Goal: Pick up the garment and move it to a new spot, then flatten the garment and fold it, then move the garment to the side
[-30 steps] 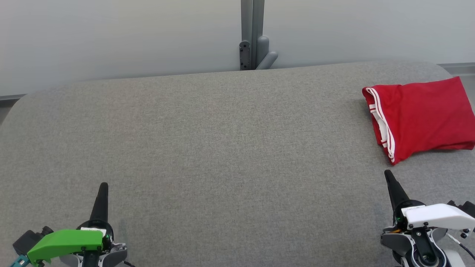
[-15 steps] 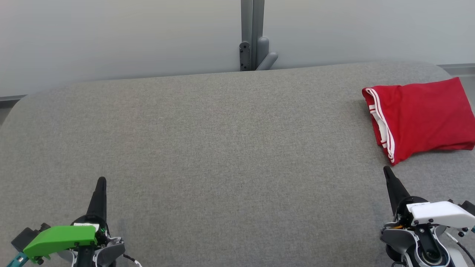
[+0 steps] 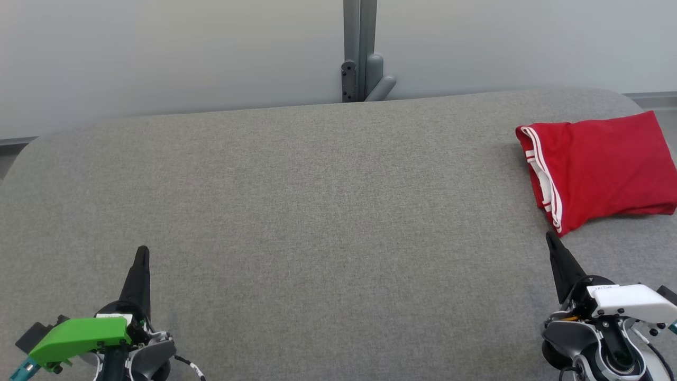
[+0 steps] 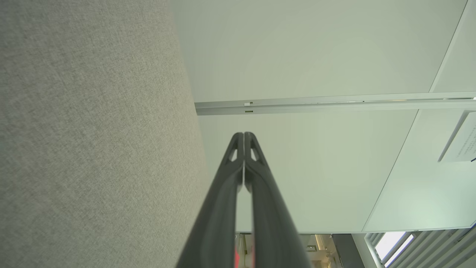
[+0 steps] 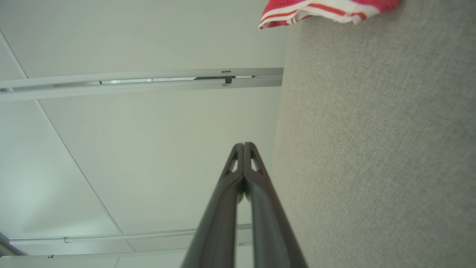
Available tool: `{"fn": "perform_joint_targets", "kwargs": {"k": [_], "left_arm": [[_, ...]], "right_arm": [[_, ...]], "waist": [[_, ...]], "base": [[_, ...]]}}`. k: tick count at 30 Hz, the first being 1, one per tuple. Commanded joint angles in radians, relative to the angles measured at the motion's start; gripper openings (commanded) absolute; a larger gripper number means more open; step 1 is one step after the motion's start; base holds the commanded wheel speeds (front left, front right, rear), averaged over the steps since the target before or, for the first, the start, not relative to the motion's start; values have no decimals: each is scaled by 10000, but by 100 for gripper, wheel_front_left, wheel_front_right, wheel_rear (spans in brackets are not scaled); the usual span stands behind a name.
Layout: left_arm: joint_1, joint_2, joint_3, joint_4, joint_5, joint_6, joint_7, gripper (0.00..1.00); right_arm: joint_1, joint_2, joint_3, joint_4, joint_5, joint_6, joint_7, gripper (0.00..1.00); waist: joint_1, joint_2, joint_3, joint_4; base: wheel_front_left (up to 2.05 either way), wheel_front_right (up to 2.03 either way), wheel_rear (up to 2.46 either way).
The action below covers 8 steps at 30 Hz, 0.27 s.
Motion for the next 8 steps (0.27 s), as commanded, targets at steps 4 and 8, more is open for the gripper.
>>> {"fn": "perform_joint_targets", "kwargs": {"k": [4, 8], "left_arm": [[-177, -30, 51, -19, -99, -35, 42, 0], [-176, -37, 59, -19, -86, -35, 55, 0]], "right_arm": [[-113, -52, -26, -39, 117, 4, 37, 0], [-112, -52, -26, -39, 117, 2, 37, 0]], "waist": [[-1, 8, -1, 0], [-1, 8, -1, 0]], "base": [[0, 0, 0], [0, 0, 0]]}}
